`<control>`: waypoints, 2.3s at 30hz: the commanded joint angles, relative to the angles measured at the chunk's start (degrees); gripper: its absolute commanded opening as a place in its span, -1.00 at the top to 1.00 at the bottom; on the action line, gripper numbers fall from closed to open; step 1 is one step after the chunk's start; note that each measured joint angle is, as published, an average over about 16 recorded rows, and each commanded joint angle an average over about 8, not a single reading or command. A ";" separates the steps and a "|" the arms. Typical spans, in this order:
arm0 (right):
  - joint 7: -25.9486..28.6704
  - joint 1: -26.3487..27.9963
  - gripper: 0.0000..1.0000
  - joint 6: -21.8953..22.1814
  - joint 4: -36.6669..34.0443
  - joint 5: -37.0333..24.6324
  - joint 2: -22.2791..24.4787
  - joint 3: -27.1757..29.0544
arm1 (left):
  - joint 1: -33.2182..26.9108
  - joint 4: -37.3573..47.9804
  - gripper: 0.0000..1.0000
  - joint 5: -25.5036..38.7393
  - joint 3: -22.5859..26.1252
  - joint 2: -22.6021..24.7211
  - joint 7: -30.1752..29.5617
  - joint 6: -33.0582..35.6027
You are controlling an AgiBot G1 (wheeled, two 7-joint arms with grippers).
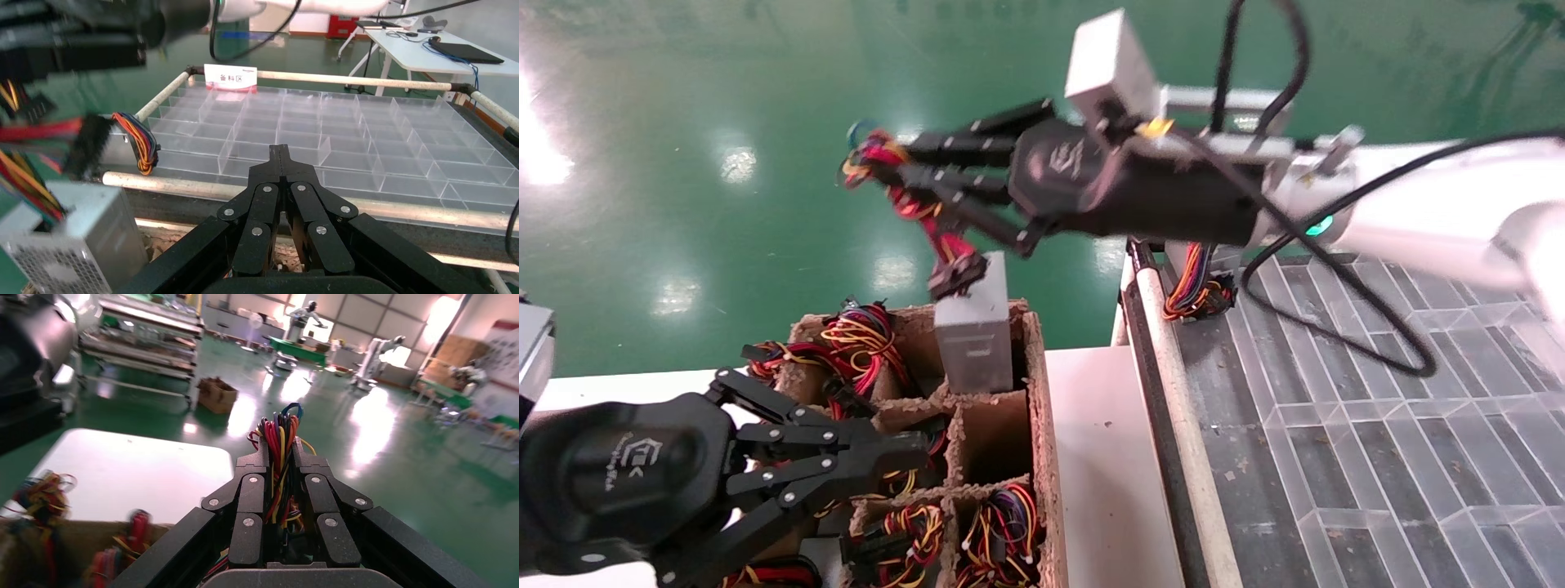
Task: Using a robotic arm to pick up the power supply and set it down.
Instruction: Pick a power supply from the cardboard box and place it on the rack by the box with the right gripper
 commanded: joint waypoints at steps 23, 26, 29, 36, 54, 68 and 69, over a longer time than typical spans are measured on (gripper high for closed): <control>2.74 2.23 1.00 0.25 10.49 5.60 14.68 2.72 | 0.00 0.00 1.00 -0.01 0.01 0.00 0.01 -0.01; 5.07 0.70 1.00 0.72 14.42 6.13 18.07 2.94 | 0.00 0.00 1.00 -0.01 0.01 -0.01 0.01 -0.01; 7.94 -1.50 1.00 1.34 19.21 6.94 21.97 3.34 | 0.00 0.00 1.00 -0.01 0.02 -0.01 0.01 -0.01; 15.05 -9.22 1.00 3.03 32.61 9.84 31.87 4.63 | -0.01 0.00 1.00 -0.01 0.02 -0.01 0.01 -0.01; 20.23 -34.40 1.00 27.35 54.22 18.41 47.84 10.07 | -0.01 0.00 1.00 -0.02 0.03 -0.01 0.01 -0.01; 15.91 -36.24 1.00 27.87 49.17 18.82 43.63 9.88 | -0.01 0.00 1.00 -0.03 0.04 -0.01 0.02 -0.01; 15.89 -35.87 1.00 27.51 48.81 18.67 43.29 9.73 | -0.01 0.00 1.00 -0.03 0.04 -0.01 0.02 -0.01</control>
